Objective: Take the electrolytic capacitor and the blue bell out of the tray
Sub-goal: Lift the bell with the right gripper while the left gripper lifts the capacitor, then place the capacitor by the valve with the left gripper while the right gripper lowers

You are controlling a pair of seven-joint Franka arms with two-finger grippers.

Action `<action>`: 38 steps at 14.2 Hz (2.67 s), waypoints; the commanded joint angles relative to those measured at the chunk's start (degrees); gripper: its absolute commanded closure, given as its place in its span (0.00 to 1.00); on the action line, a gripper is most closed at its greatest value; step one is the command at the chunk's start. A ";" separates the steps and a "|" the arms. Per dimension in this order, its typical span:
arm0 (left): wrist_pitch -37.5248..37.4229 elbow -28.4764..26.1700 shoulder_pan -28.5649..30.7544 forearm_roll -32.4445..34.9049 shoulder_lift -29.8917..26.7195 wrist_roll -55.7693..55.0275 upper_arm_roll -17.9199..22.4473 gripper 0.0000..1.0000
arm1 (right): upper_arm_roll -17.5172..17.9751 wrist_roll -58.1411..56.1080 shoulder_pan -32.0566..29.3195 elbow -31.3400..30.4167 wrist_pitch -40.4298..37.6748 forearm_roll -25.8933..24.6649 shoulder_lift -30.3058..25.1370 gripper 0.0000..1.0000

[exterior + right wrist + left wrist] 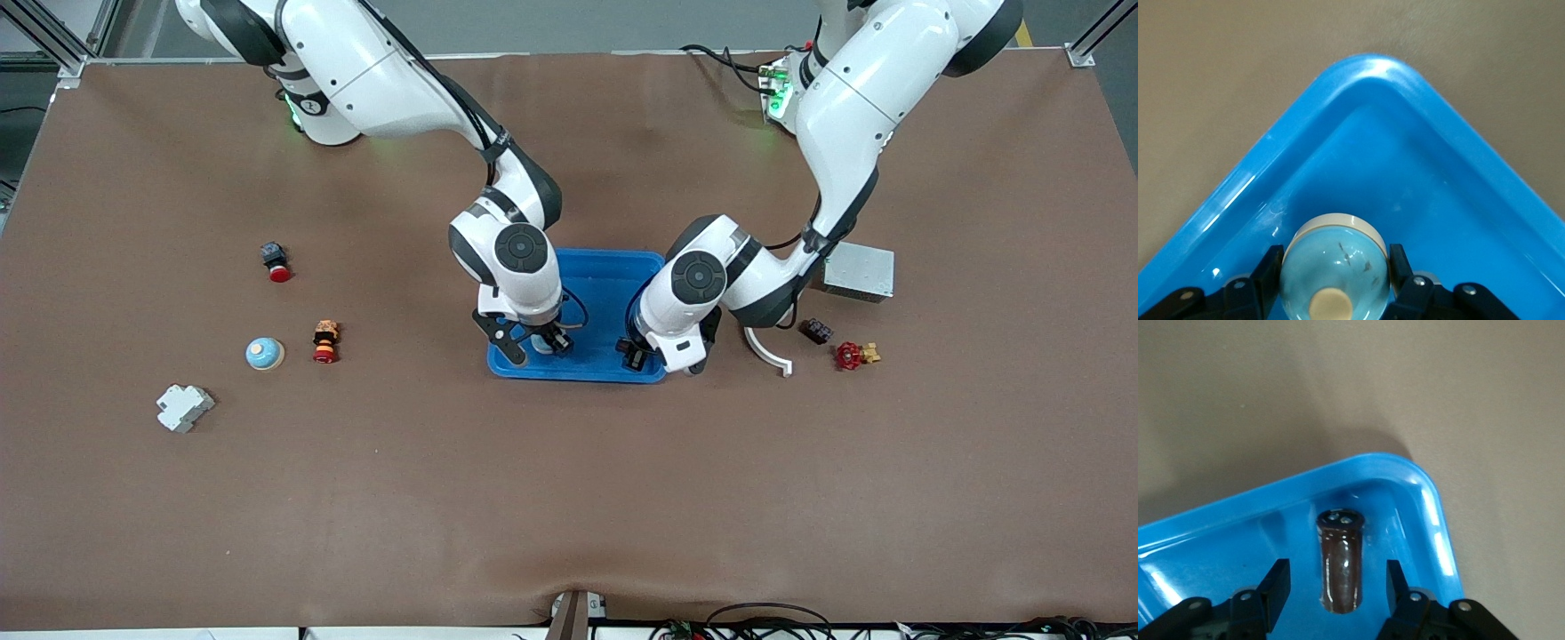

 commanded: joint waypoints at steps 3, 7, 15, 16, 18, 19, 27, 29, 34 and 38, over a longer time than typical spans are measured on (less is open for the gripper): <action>3.14 -0.07 -1.14 1.20 1.54 -1.23 1.04 0.37 | -0.13 -9.81 -3.33 0.48 -12.36 -0.11 -7.98 1.00; 3.75 0.02 -0.88 1.20 3.03 -1.05 1.04 0.93 | -0.31 -21.49 -11.14 -0.22 -14.92 -0.11 -11.59 1.00; 3.31 0.46 1.57 0.32 -0.92 -1.14 0.77 1.00 | -0.22 -50.06 -28.72 -2.34 -15.28 0.77 -13.71 1.00; 3.14 0.37 2.28 0.32 -1.27 -1.23 0.43 1.00 | -0.30 -53.22 -30.22 -2.68 -15.02 0.77 -13.62 1.00; 2.18 0.54 2.29 0.05 -1.80 -1.23 0.07 1.00 | -0.31 -59.46 -33.74 -3.04 -14.05 0.77 -13.36 1.00; 1.48 0.46 2.55 -0.03 -2.76 -1.40 -0.37 1.00 | -0.31 -62.28 -35.32 -3.04 -13.87 0.77 -13.18 1.00; -13.01 5.98 3.25 -2.06 -8.74 -2.64 -0.11 1.00 | -0.31 -78.64 -45.08 -5.50 -4.83 0.85 -8.10 1.00; -17.41 8.27 6.05 -1.88 -8.75 1.38 -0.11 1.00 | -0.31 -80.15 -46.05 -5.50 -3.59 0.85 -7.03 1.00; -21.38 13.02 13.00 -2.41 -8.83 6.94 -0.37 1.00 | -0.31 -81.12 -47.29 -5.50 0.19 0.85 -4.31 1.00; -24.27 12.94 16.69 -2.41 -10.76 17.29 -0.37 1.00 | -0.31 -81.12 -47.64 -5.50 1.60 0.85 -3.34 1.00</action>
